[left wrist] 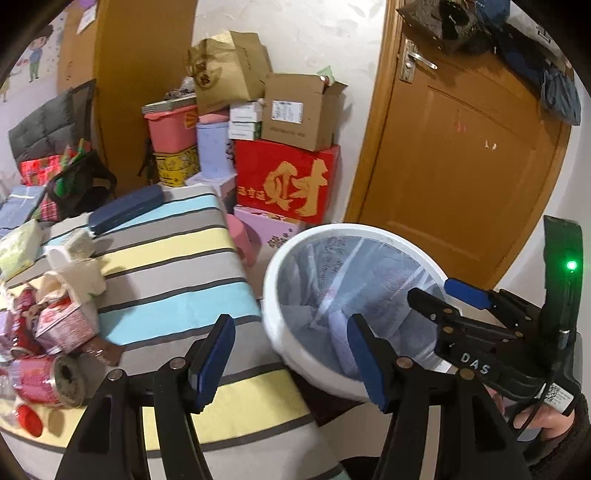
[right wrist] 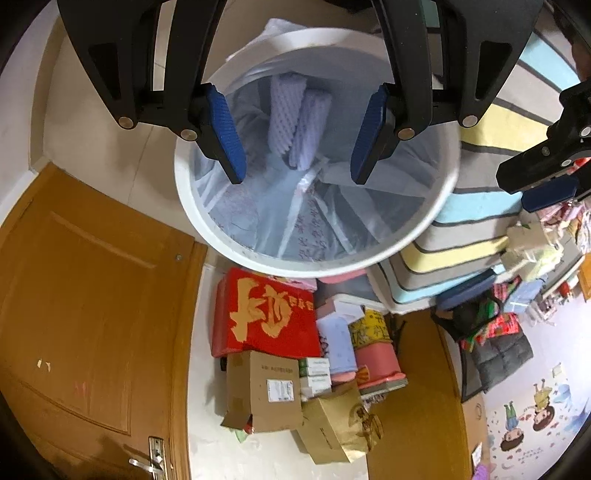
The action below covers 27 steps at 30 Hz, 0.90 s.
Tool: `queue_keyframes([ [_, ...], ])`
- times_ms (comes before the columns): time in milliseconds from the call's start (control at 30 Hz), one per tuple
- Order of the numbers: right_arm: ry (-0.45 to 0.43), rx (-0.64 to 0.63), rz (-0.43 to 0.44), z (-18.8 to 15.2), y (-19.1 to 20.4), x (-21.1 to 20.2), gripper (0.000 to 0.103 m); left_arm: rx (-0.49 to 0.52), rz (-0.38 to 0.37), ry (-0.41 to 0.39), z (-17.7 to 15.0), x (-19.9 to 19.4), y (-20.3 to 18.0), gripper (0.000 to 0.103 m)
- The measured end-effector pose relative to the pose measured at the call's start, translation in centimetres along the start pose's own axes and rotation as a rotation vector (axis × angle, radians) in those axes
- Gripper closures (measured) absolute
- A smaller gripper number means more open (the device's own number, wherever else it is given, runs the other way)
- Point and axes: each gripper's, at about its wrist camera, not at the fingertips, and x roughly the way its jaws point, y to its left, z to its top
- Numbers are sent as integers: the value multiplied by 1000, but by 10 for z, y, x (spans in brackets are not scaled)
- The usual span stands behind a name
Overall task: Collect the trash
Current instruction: 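Carry both foam nets over the wastebasket and open both grippers to drop them, then grasp the red can with the right gripper while the left gripper grasps the clear bottle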
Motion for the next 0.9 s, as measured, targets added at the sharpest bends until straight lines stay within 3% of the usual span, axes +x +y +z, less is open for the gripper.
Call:
queue_keyframes([
  [367, -66, -50, 89, 0, 44, -22, 43, -90, 94, -61, -29, -60, 50, 40],
  [900, -94, -208, 293, -9, 139, -30, 43, -306, 313, -99, -87, -138, 171, 36],
])
